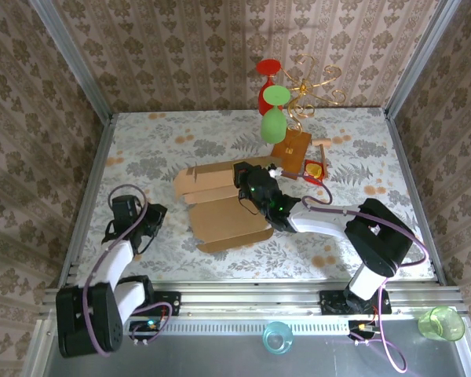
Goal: Fold the paper box
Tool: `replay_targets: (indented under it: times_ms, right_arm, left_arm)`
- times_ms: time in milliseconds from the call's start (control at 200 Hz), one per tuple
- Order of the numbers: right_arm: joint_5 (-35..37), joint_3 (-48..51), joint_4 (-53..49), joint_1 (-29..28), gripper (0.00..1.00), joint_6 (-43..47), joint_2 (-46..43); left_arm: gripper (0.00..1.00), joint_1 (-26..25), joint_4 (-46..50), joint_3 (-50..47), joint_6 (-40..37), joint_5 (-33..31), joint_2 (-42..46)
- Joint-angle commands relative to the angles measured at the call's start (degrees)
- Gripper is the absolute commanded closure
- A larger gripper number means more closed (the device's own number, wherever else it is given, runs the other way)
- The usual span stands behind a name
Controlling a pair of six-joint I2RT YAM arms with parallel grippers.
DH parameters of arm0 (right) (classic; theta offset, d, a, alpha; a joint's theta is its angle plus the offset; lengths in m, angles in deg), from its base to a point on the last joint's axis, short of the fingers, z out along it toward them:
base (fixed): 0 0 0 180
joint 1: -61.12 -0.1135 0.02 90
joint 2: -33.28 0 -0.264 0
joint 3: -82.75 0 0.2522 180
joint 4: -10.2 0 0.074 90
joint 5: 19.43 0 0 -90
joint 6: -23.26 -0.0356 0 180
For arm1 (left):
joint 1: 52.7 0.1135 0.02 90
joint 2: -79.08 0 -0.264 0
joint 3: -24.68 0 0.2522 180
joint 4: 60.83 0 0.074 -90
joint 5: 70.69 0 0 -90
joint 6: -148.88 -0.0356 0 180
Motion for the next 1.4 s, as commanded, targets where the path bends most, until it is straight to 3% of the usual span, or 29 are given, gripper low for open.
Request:
replay_targets:
  times_ms: [0, 260, 480, 640, 825, 995, 1200, 1395]
  right_arm:
    - [3.29, -2.03, -2.53, 0.76, 1.0, -2.19, -1.56]
    - [3.05, -2.36, -2.79, 1.56, 1.0, -4.15, -0.85]
    - [3.0, -2.36, -2.29, 2.33, 1.0, -5.19, -0.38]
    - [2.29, -1.93, -0.45, 2.87, 1.0, -6.74, 0.77]
    - [2.16, -1.65, -0.16, 3.42, 1.0, -7.25, 0.91]
    - [1.97, -2.04, -0.41, 3.61, 1.0, -7.58, 1.18]
    - [2.28, -1.67, -0.77, 3.71, 1.0, -7.15, 0.91]
    - [2.95, -1.56, 1.29, 2.9, 1.0, -6.12, 2.85]
  left_arm:
    - [0.89, -0.67, -22.61, -2.29, 3.47, 6.11, -5.33]
    - [0.86, -5.1, -41.67, -2.83, 6.65, 7.57, -20.81]
    - [0.86, -9.42, -69.43, -4.37, 15.51, 7.19, -38.54]
    - [0.82, -13.8, -69.19, -4.18, 12.9, 2.49, -37.05]
    - [0.74, -14.33, -68.64, -4.54, 13.06, -0.33, -32.24]
    - [0.7, -17.36, -67.32, -2.98, 12.37, -1.02, -34.36]
    - [0.63, -19.58, -67.2, -5.49, 10.38, -6.85, -35.11]
    - [0.59, -22.68, -58.45, -3.65, 4.58, -11.3, -33.25]
